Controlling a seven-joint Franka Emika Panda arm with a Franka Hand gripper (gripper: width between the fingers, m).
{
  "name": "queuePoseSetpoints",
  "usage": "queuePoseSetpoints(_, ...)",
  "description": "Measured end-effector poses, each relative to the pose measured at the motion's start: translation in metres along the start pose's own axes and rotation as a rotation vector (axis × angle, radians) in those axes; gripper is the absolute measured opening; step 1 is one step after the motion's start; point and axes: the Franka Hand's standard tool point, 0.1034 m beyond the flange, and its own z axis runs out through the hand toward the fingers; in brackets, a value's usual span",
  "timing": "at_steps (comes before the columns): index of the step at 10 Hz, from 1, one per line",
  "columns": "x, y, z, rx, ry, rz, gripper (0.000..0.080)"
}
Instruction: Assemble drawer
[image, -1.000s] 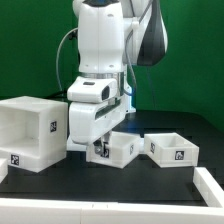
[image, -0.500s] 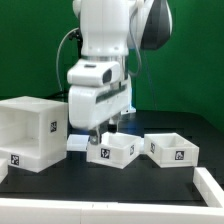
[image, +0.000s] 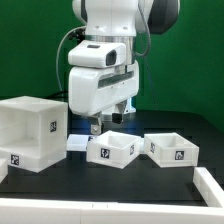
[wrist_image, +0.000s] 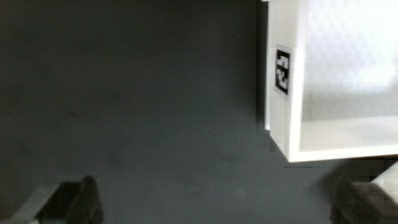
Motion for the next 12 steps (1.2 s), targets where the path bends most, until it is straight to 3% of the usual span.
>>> queuePoseSetpoints(2,0.0,0.002,-0.002,0.006,-0.005,0.025,0.0649)
queuePoseSetpoints(3,0.006,0.02,-0.015,0.007,-0.01,0.079,0.0649)
queuePoseSetpoints(4,0.009,0.035,-0.022,-0.011,0.001,0.213,0.0649)
queuePoseSetpoints(5,0.004,0.041,-0.022,-0.015,-0.004,0.363,0.0649)
queuePoseSetpoints(6,0.001,0.032,-0.013,0.023,-0.041,0.391,0.0649)
queuePoseSetpoints(10,0.0,0.032,-0.011,0.036,-0.051,0.41,0.0649)
queuePoseSetpoints(12,-0.003,0.056,-0.014,0.046,-0.071,0.524,0.0649)
